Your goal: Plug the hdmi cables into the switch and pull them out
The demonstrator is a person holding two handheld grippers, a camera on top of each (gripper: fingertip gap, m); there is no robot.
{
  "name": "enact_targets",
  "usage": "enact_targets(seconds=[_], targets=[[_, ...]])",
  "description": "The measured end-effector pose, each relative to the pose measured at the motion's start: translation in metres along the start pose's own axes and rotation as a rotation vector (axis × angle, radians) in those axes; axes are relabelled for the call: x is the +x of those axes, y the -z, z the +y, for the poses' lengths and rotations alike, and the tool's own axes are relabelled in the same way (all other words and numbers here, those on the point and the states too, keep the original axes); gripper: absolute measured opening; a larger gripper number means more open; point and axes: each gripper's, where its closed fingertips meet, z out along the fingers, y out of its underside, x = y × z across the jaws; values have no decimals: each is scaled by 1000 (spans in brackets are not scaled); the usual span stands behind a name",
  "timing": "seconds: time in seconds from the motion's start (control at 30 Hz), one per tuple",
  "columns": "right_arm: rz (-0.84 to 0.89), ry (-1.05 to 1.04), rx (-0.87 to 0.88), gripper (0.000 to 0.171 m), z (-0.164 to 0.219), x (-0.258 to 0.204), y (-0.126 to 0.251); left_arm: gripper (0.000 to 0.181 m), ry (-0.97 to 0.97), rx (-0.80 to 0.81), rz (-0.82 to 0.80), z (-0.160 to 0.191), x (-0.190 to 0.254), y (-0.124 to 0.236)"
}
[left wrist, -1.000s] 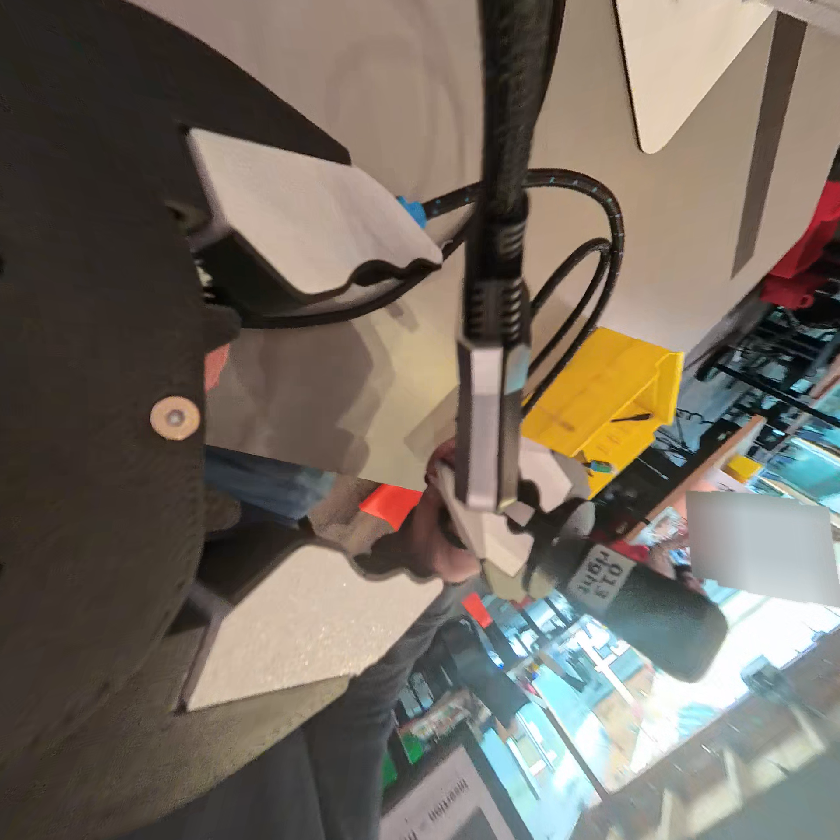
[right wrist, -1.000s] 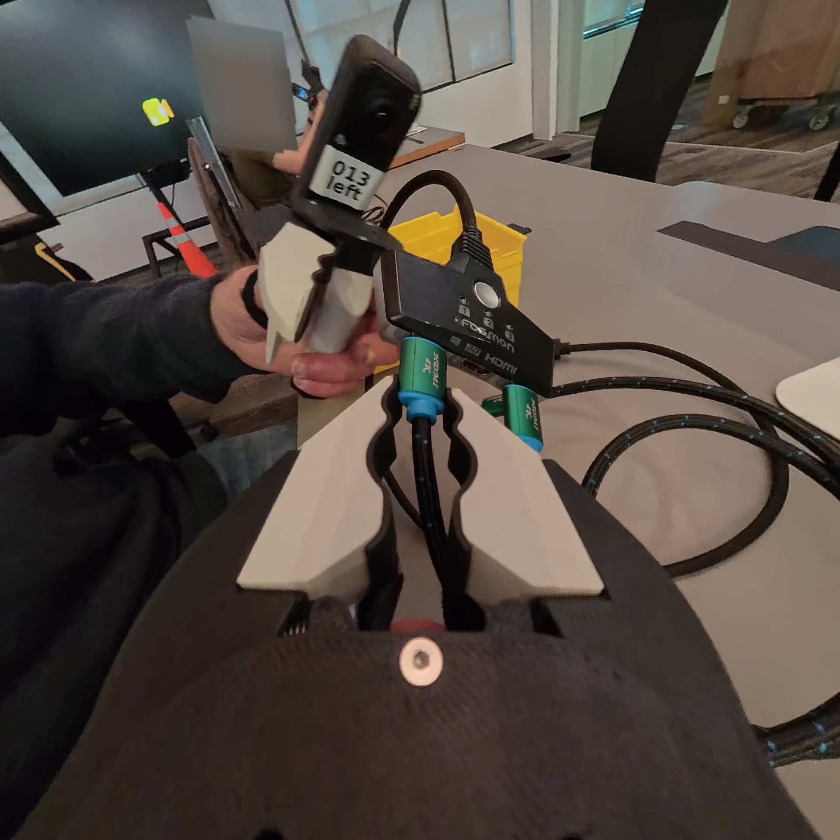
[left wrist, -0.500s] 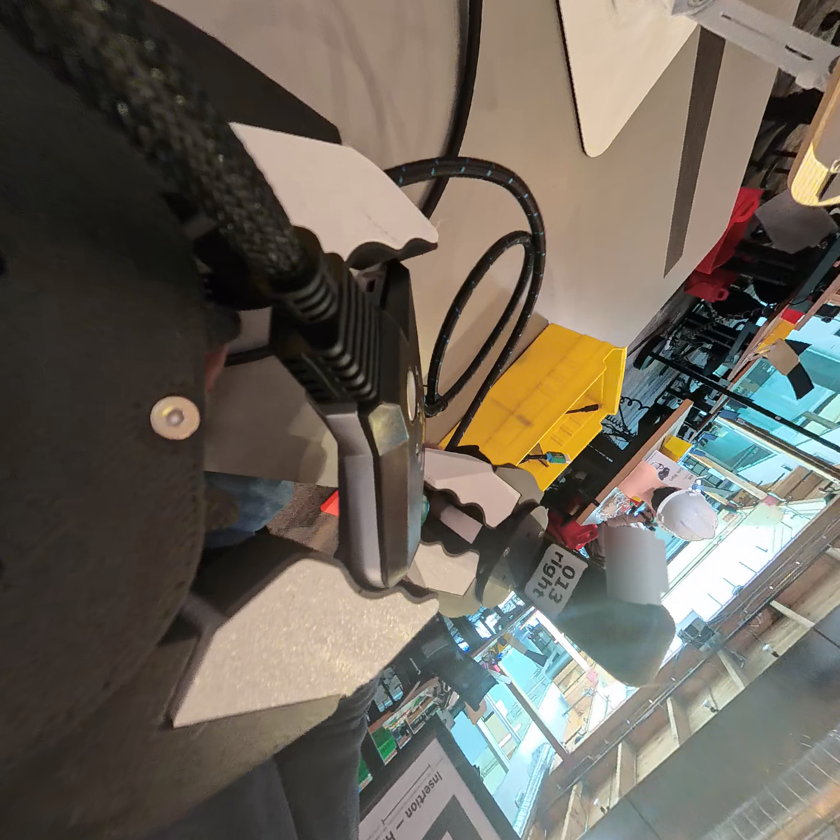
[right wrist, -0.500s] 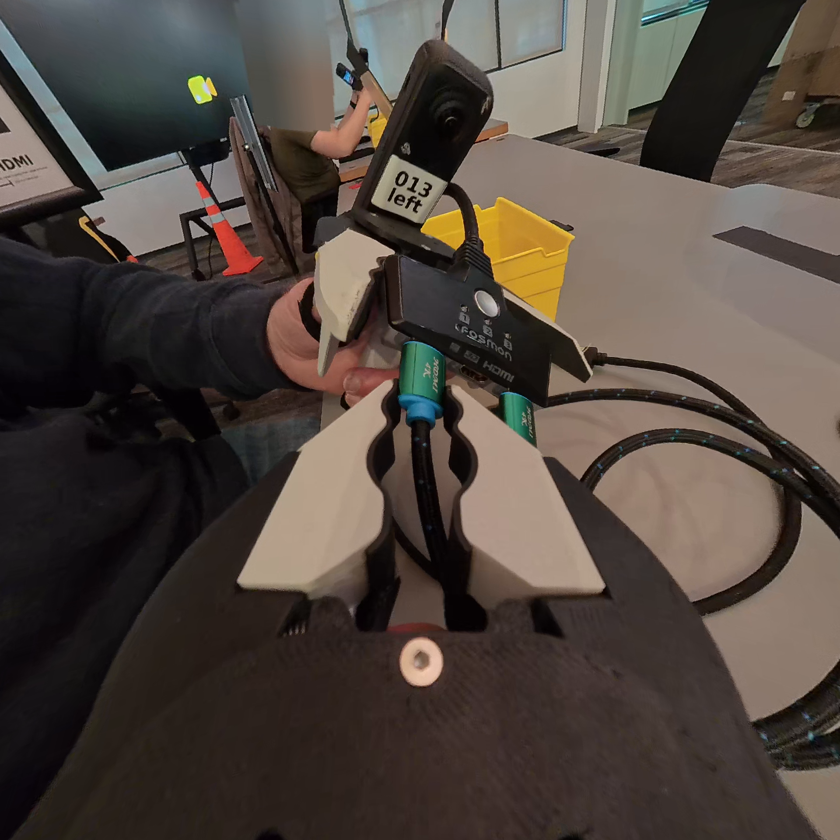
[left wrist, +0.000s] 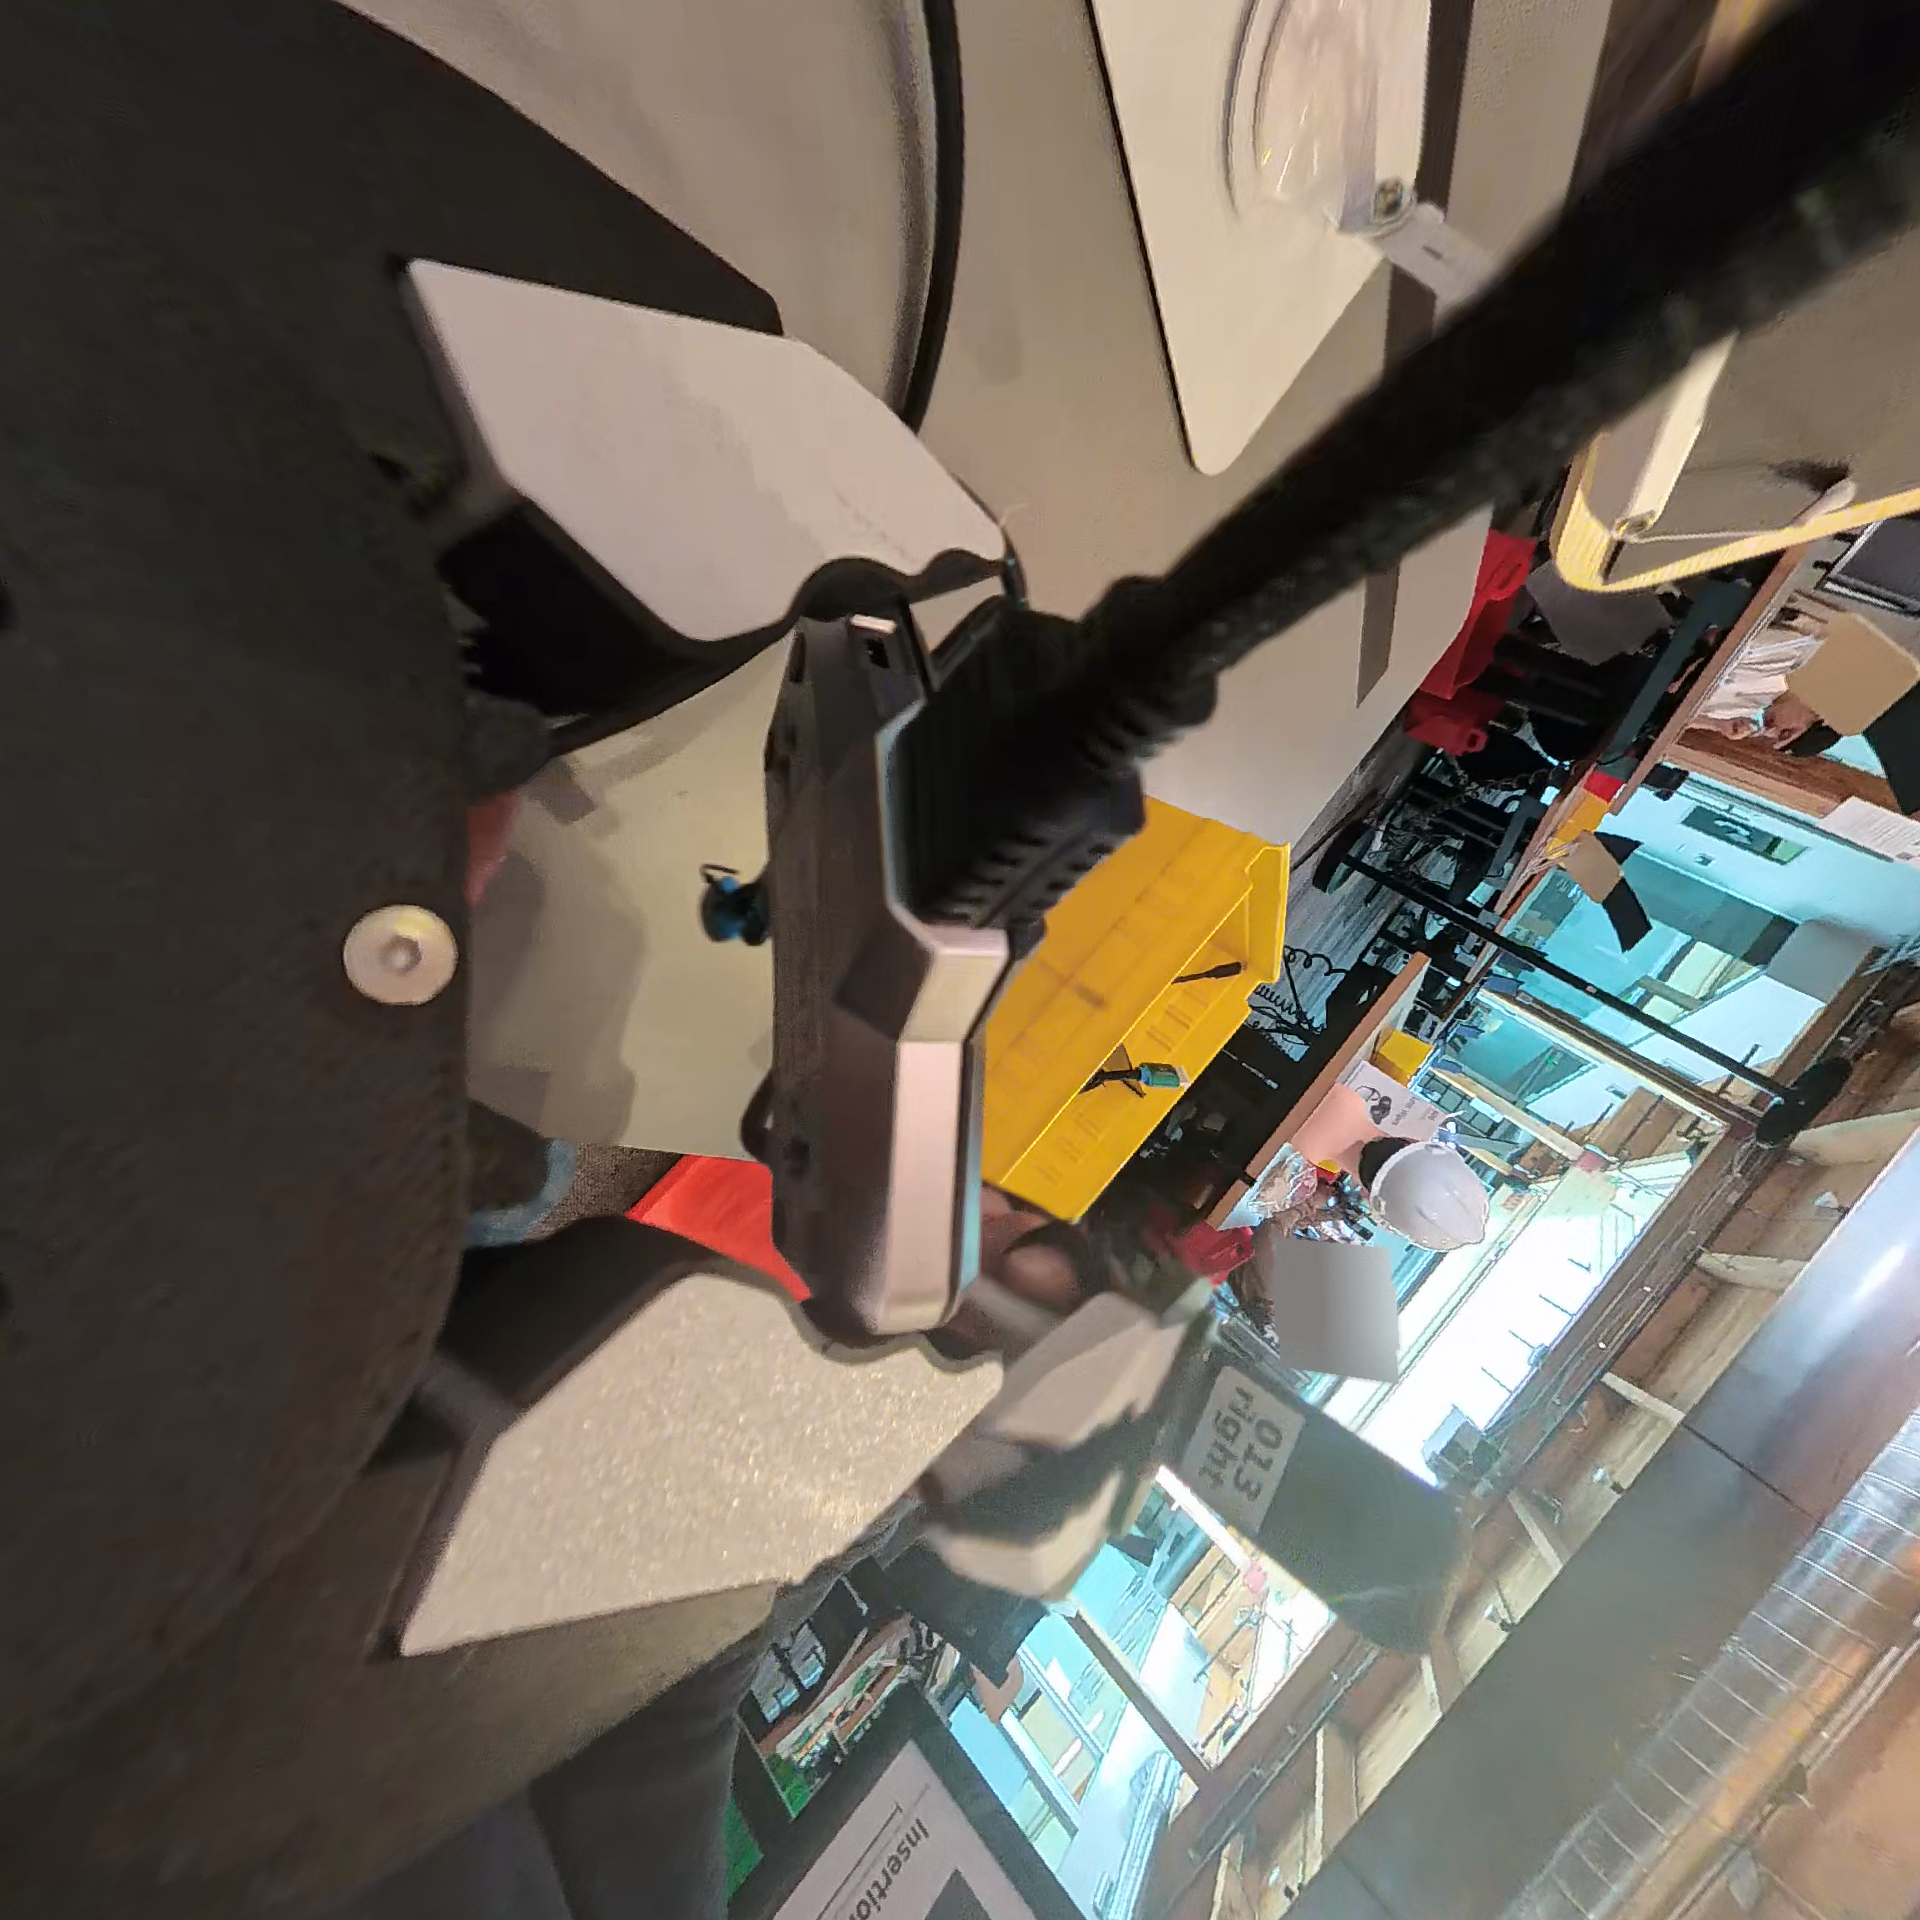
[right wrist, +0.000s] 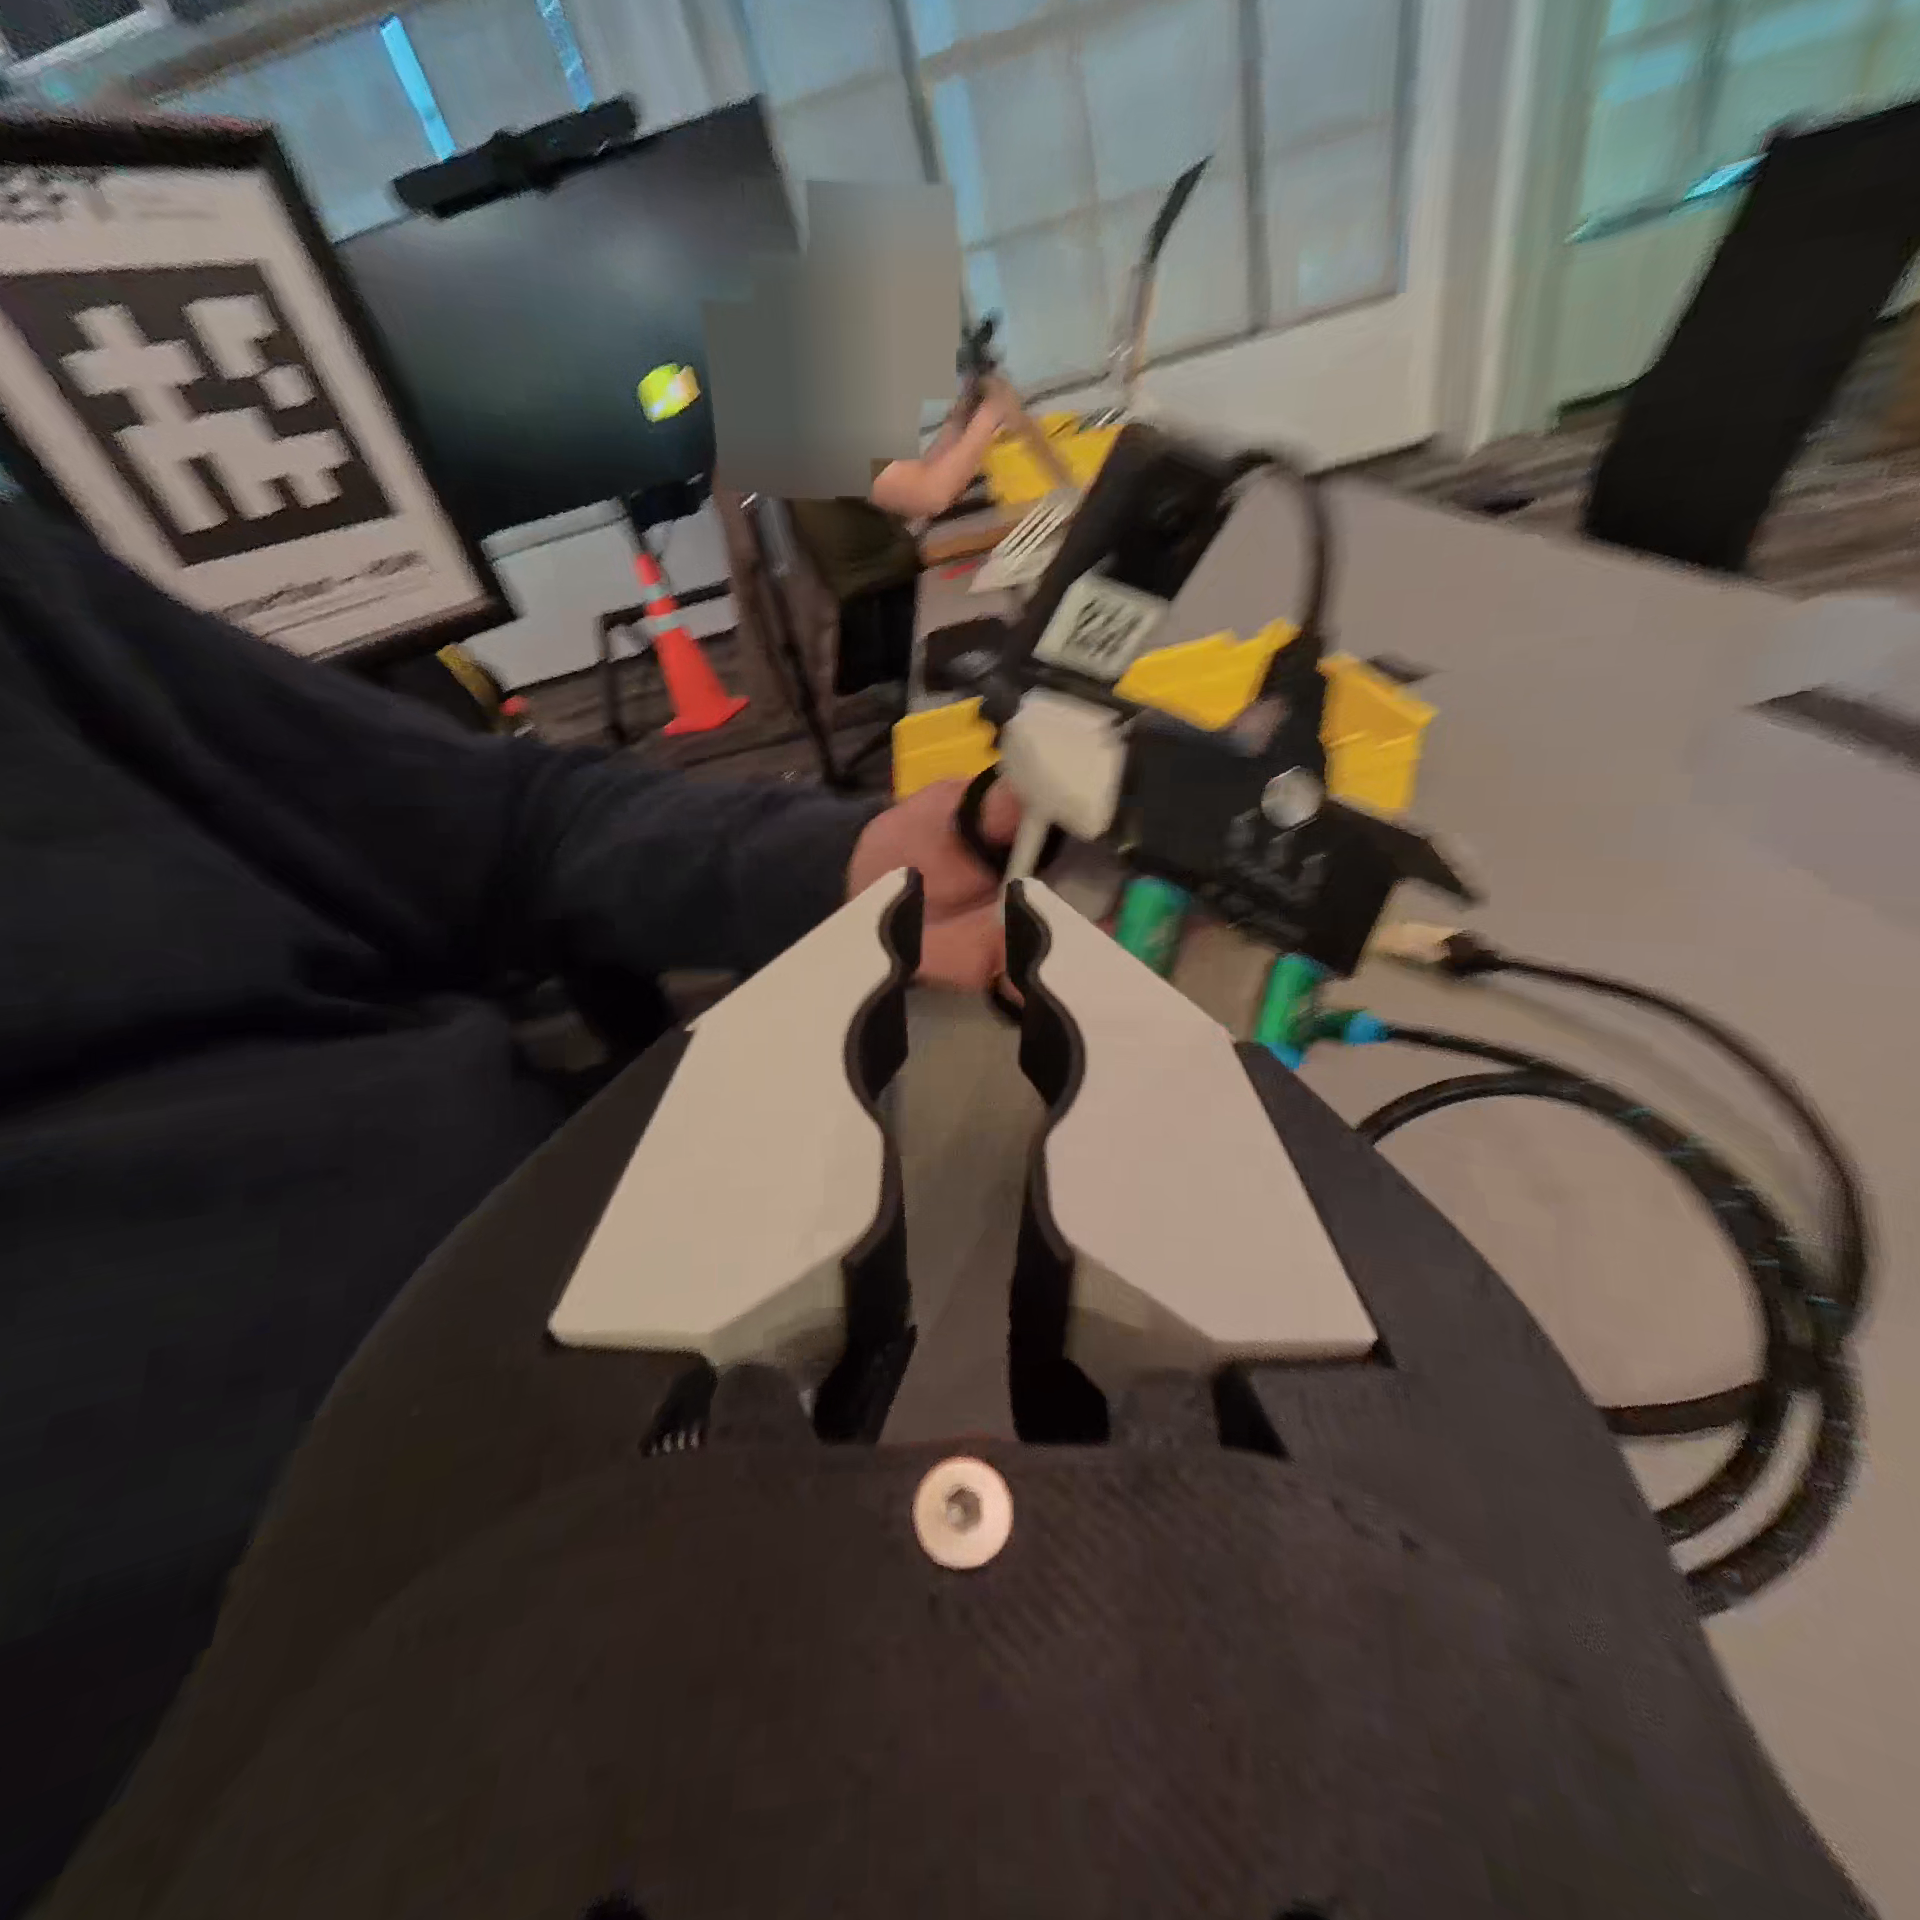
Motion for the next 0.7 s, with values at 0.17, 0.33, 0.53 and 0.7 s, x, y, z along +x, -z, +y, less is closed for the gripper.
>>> enact_targets(seconds=[0.17,0.33,0.53,0.7], targets=[[-90,-239,-268,14,77,-24,-33,104,36,39,0,-5,-5,5],[-73,-520,-241,15,108,-12,-65,103,9,18,-53,1,-11,3],[232,-408,-123,31,86,31,-51,95,16,96,-93,-18,-21,20],[-29,-498,-136,21,87,-16,-75,94,20,104,-95,-19,-16,18]])
